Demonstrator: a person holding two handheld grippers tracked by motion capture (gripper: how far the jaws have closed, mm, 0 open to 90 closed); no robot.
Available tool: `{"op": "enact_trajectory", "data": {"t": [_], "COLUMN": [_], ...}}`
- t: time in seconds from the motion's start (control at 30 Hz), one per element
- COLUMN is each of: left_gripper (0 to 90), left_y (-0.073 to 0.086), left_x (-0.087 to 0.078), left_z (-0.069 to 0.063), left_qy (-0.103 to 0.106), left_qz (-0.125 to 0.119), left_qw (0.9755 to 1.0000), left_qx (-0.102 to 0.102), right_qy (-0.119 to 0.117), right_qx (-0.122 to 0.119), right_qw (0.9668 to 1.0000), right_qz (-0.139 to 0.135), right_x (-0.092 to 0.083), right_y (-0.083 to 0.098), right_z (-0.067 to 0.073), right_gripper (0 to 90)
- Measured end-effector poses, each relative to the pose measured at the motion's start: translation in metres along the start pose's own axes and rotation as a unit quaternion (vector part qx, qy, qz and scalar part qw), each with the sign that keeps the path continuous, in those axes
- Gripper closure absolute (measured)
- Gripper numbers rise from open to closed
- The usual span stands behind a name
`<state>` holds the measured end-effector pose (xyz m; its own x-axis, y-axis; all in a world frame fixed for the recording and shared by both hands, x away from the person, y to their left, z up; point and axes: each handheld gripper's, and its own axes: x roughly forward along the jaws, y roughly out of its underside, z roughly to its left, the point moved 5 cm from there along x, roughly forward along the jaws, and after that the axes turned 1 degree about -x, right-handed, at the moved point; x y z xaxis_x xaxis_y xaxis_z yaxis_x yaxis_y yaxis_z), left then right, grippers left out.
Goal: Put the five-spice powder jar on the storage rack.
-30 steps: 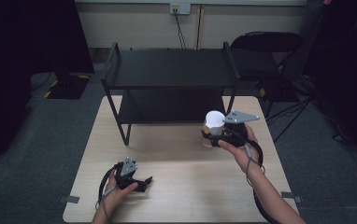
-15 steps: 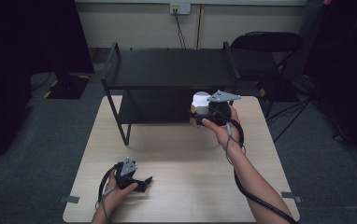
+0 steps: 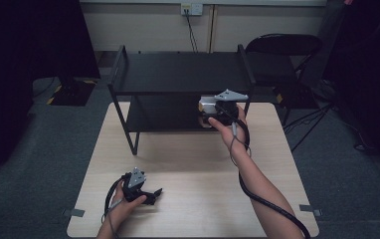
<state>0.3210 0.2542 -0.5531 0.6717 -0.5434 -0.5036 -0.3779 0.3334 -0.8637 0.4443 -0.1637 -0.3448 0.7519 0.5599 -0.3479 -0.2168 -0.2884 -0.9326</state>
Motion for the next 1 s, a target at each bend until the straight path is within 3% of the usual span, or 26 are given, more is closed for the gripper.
{"op": "enact_trajectory", "data": {"t": [0.13,0.5,0.7,0.9,1.0], "left_gripper": [0.0,0.0,0.0,0.0,0.0], "left_y": [0.000,0.000,0.000,0.000,0.000], "left_x": [0.000,0.000,0.000,0.000,0.000], "left_z": [0.001,0.000,0.000,0.000,0.000], "left_qy": [0.001,0.000,0.000,0.000,0.000], "left_qz": [-0.001,0.000,0.000,0.000,0.000], "left_qw": [1.0000,1.0000,1.0000,1.0000,1.0000], "left_qx": [-0.002,0.000,-0.001,0.000,0.000], "right_qy": [0.007,0.025,0.017,0.012,0.018], "right_qx": [-0.007,-0.002,0.004,0.006,0.003], "right_qw": [0.9999,0.9994,0.9990,0.9990,0.9991], "right_qz": [0.002,-0.024,-0.042,-0.042,-0.039], "right_x": [0.002,0.008,0.009,0.008,0.009], "right_y": [-0.001,0.009,0.017,0.018,0.019], "right_z": [0.005,0.011,0.006,0.005,0.005], "right_gripper": [30.6,30.4,30.4,29.9,25.1]}}
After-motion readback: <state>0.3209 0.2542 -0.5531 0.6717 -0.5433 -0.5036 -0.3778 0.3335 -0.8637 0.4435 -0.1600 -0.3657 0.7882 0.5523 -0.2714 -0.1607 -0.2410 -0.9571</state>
